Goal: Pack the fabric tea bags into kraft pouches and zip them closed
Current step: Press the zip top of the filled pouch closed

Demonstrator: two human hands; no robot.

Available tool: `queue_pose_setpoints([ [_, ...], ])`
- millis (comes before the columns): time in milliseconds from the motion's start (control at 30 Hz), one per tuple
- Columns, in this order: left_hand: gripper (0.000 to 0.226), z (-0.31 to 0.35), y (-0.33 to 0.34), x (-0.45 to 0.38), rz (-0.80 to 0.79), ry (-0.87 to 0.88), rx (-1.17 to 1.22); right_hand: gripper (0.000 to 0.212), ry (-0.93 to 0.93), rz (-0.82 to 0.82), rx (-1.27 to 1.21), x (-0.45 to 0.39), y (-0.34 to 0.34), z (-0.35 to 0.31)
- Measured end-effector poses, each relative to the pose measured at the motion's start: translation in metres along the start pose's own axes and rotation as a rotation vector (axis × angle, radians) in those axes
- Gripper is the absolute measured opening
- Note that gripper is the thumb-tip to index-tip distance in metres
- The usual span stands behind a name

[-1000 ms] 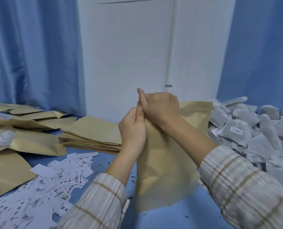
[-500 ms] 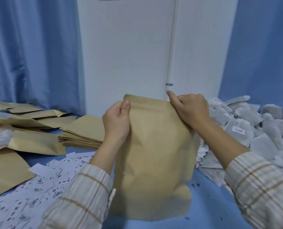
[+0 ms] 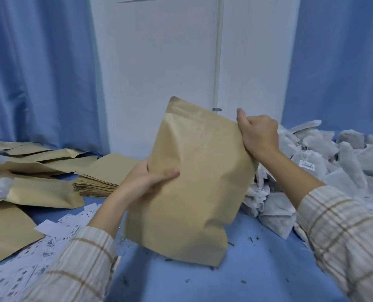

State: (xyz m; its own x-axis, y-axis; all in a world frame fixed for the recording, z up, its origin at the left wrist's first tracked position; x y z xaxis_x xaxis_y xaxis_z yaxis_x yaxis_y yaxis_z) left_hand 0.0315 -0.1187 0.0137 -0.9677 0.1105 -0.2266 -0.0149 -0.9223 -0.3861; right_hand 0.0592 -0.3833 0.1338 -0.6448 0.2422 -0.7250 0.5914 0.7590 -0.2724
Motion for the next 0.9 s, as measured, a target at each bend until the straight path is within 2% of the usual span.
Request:
queue_pose_setpoints([
  [33,0.021,-0.012,0.009,0.006,-0.096,-0.016,-0.046,0.064,0.025,0.029,-0.018,-0.001,-0.003,0.005],
  [67,0.030,-0.024,0.012,0.009,-0.129,-0.044,-0.061,0.064,0.033,0.038,-0.016,-0.001,-0.004,0.009],
  [133,0.026,-0.039,0.008,0.009,-0.062,-0.113,-0.007,0.060,0.049,-0.007,-0.005,0.004,0.003,0.016],
  [200,0.033,-0.049,0.001,0.006,0.033,-0.151,0.096,0.044,0.129,-0.077,-0.110,0.012,0.017,0.034],
  [233,0.037,-0.053,-0.001,0.006,0.071,-0.170,0.161,0.051,0.210,-0.121,-0.196,0.020,0.025,0.047],
  [300,0.044,-0.063,-0.003,0.008,0.146,-0.187,0.290,0.082,0.436,-0.308,-0.379,0.051,0.046,0.076],
  [333,0.045,-0.071,-0.004,0.009,0.184,-0.205,0.361,0.084,0.551,-0.475,-0.474,0.074,0.061,0.088],
  [400,0.041,-0.083,-0.005,0.014,0.244,-0.253,0.481,0.070,0.705,-0.801,-0.707,0.129,0.089,0.102],
  [433,0.036,-0.090,-0.003,0.016,0.255,-0.283,0.512,0.062,0.745,-0.866,-0.828,0.149,0.097,0.106],
  [633,0.039,-0.121,-0.013,0.029,0.325,-0.389,0.548,0.047,0.786,-0.812,-1.377,0.190,0.140,0.091],
  [700,0.039,-0.128,-0.030,0.031,0.321,-0.395,0.584,0.043,0.783,-0.786,-1.434,0.189,0.154,0.083],
  [800,0.044,-0.128,-0.050,0.032,0.178,-0.339,0.657,0.046,0.788,-0.755,-1.401,0.189,0.177,0.081],
  [900,0.060,-0.128,-0.067,0.035,0.087,-0.238,0.881,0.047,0.755,-0.672,-1.504,0.181,0.196,0.066],
])
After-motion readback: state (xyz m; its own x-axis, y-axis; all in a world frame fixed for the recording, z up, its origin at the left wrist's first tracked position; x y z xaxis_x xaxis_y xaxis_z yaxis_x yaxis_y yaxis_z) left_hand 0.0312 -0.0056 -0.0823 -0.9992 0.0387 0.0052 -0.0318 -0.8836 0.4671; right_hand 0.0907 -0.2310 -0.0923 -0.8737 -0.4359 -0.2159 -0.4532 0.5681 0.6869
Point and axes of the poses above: each hand's wrist, its own x-axis away from the middle knuckle, its own y-axis out of the palm, z = x × y, the point moved 9 cm from there along -x, towards the middle knuckle, and after that the axes turned 13 degrees about -x, right-handed, at the moved point
